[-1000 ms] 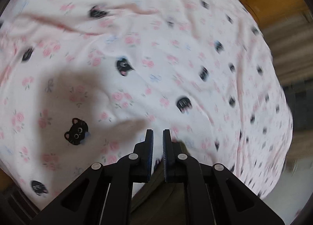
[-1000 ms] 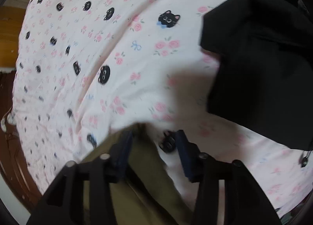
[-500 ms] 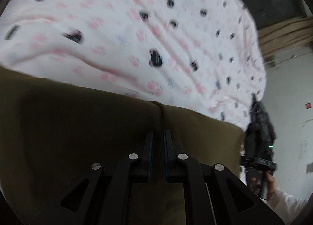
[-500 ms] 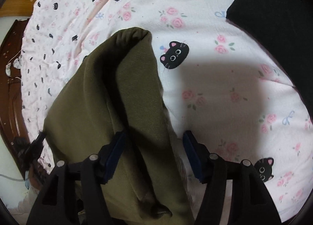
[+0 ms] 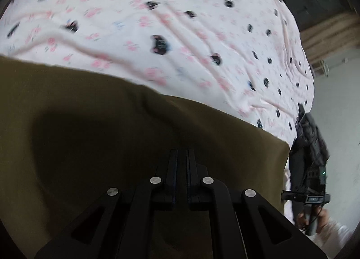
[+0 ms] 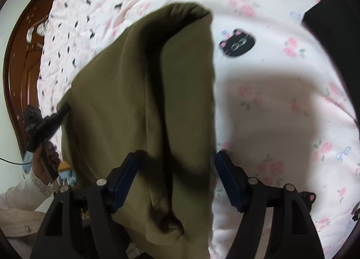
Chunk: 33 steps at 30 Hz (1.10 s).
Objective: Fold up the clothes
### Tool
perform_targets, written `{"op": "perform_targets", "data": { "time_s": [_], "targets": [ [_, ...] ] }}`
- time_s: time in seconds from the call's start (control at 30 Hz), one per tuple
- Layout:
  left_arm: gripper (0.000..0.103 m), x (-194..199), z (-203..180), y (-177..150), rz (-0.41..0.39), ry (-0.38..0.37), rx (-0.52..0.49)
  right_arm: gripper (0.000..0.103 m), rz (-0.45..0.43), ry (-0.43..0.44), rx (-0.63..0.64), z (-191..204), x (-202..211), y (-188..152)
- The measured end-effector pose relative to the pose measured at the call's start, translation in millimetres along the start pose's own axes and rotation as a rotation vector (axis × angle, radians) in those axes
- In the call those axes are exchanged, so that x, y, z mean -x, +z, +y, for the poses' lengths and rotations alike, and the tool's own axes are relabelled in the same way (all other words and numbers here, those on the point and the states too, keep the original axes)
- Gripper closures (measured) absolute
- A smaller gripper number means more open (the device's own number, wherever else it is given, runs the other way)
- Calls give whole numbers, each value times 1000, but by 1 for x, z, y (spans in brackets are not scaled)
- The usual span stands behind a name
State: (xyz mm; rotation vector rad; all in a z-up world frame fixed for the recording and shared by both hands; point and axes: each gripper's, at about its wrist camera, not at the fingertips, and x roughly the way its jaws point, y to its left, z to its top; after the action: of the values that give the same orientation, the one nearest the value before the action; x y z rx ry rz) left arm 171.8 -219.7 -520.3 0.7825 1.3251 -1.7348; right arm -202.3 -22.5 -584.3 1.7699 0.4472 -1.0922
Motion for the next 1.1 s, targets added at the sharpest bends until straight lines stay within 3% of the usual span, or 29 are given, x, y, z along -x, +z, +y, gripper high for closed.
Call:
{"op": "perform_targets", "data": {
  "time_s": [0.17, 0.27, 0.37, 0.47, 0.53, 0.67, 0.8, 0.9, 1.0, 1.1],
  "targets": [
    [91, -18, -41, 28, -94, 171, -202, 29, 46, 14, 59, 9, -12, -6],
    [86, -69, -37, 33, 10, 273, -263, 29, 52, 24, 76, 15, -14, -7],
    [86, -79, -33, 27, -15, 278, -313, 29, 54, 48, 74, 16, -16, -8],
    [86, -55, -38, 20, -75, 271, -316, 29, 59, 61, 87, 21, -19, -5],
    [86, -33, -39, 1, -119, 289, -310, 29, 63, 66, 96, 26, -23, -2],
    [86, -19, -37, -75, -51, 334, -325, 29, 62, 89, 91, 24, -25, -2],
    [86, -20, -42, -140, -50, 440, -447, 29, 64, 98, 87, 24, -26, -2],
    [86, -24, -51, -142, -54, 484, -478, 29, 75, 100, 94, 17, -22, -5],
    [86, -10, -56, -140, -38, 463, -441, 29, 90, 103, 112, 25, -24, -5],
    [86, -4, -60, -166, -19, 441, -473, 29, 102, 96, 139, 31, -28, -9]
  ]
}}
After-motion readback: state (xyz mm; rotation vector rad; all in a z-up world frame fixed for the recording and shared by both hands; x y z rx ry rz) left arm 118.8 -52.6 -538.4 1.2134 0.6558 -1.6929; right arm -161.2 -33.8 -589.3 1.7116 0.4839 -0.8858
